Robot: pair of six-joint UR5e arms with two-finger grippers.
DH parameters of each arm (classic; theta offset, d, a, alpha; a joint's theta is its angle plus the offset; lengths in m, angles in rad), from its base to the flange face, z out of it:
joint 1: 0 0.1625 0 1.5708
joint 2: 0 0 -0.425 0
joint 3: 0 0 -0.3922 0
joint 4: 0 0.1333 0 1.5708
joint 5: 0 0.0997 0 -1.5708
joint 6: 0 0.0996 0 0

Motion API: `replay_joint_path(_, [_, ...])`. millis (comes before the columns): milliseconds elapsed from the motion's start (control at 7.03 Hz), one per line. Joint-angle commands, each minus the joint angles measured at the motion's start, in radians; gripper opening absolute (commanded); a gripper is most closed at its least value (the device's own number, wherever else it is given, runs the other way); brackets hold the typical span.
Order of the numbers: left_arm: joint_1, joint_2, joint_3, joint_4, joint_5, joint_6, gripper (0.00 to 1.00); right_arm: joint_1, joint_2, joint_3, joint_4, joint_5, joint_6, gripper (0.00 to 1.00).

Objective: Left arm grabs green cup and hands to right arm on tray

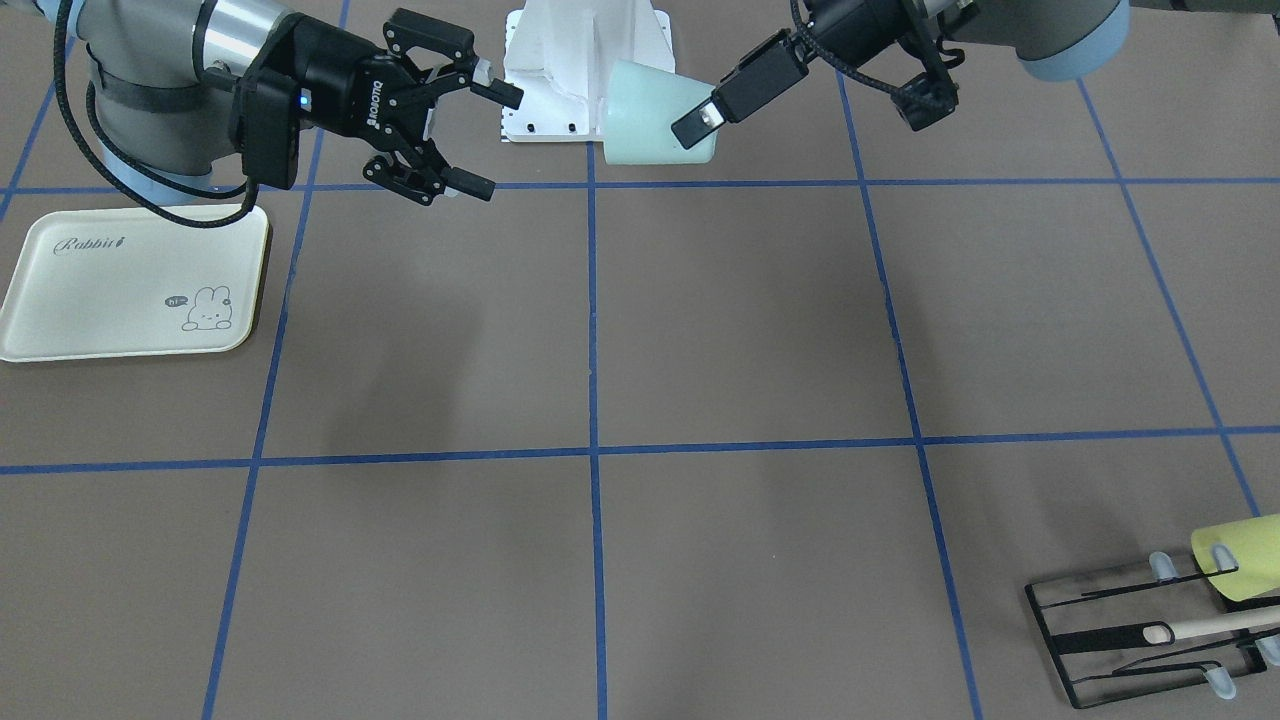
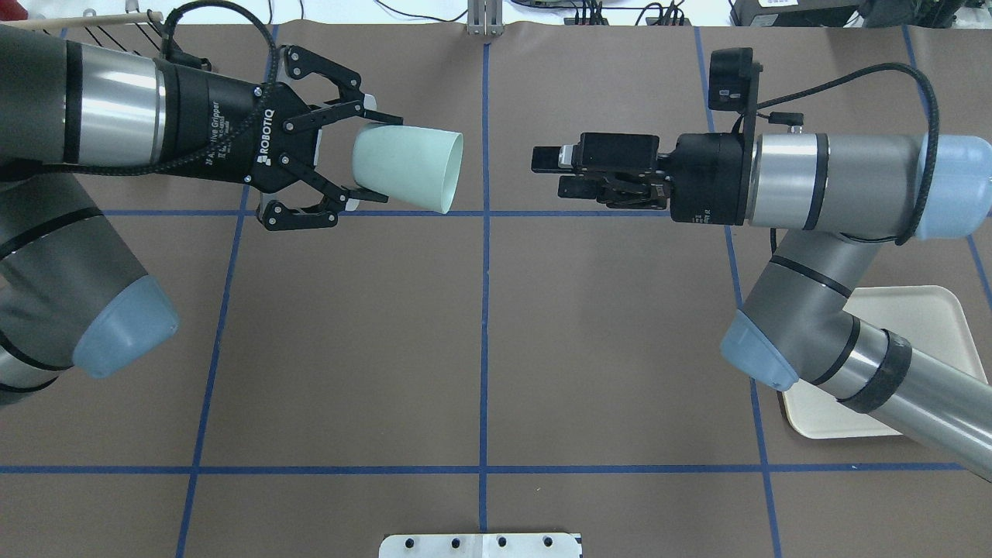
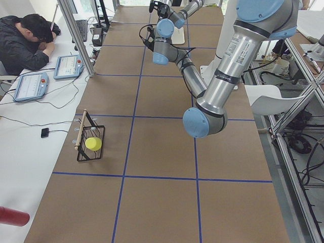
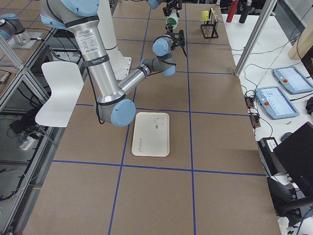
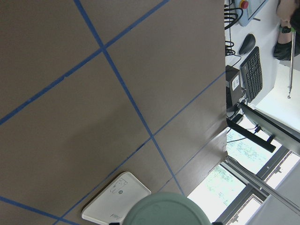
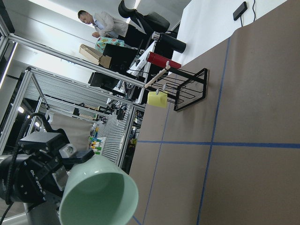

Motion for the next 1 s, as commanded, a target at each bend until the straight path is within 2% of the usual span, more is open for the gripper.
replay_joint_path(0, [0.004, -0.004, 0.009, -0.014, 0.009, -0.16, 0.34, -0.002, 0.007, 0.004, 0.003, 0.0, -0.001, 0.99])
replay_joint_path(284, [0.004, -0.009, 0.018, -0.015, 0.035, -0.257, 0.34, -0.023, 0.008, 0.001, 0.041, -0.026, -0.001, 0.98])
replay_joint_path(853, [0.025, -0.018, 0.018, -0.064, 0.035, -0.328, 0.34, -0.045, 0.008, 0.001, 0.043, -0.055, -0.003, 0.97])
